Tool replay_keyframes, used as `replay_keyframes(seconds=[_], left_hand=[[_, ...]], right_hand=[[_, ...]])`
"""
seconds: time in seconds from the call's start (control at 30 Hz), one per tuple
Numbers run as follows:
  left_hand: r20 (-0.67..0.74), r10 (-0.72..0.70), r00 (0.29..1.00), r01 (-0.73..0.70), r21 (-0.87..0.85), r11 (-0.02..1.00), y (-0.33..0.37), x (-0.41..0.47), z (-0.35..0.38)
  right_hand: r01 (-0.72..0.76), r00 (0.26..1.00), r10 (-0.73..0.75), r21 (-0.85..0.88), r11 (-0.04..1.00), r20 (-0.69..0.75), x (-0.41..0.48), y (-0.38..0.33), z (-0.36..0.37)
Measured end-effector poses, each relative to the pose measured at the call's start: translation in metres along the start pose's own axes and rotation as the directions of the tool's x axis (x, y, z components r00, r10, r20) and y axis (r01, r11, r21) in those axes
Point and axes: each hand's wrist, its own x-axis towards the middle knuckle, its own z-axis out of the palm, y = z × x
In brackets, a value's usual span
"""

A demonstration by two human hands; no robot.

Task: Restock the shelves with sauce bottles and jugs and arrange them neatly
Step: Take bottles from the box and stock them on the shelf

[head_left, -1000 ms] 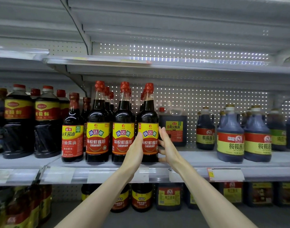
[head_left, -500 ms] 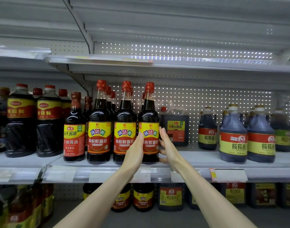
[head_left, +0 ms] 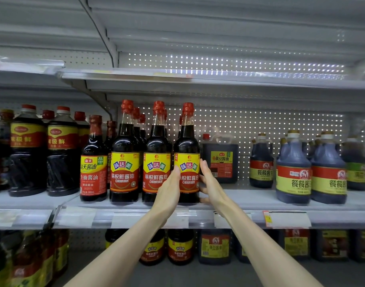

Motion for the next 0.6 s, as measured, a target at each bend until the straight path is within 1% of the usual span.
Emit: replay_keyframes(seconds=[0.2,0.4,0.6], left_hand=[[0.009,0.005,1.000,-0.006,0.008,1.000,-0.0006,0.0004,-0.0007],[-0.021,-0.014,1.000,0.014,0.017,1.000,-0.0019,0.0013,-0.0009],[-0.012,0.008,1.000,-0.008,0.012,1.000,-0.0031,-0.0005,-0.0001]], right_hand=[[0.015,1.000,-0.015,0.004,1.000,-0.002,0.0026,0.0011,-0.0007],[0.010,1.000,-0.010,-0.012,1.000,0.007,0.0036,0.0032,-0.0019],[0.002,1.000,-0.002,0.016,1.000,0.003,0.0036,0.0016,-0.0018]])
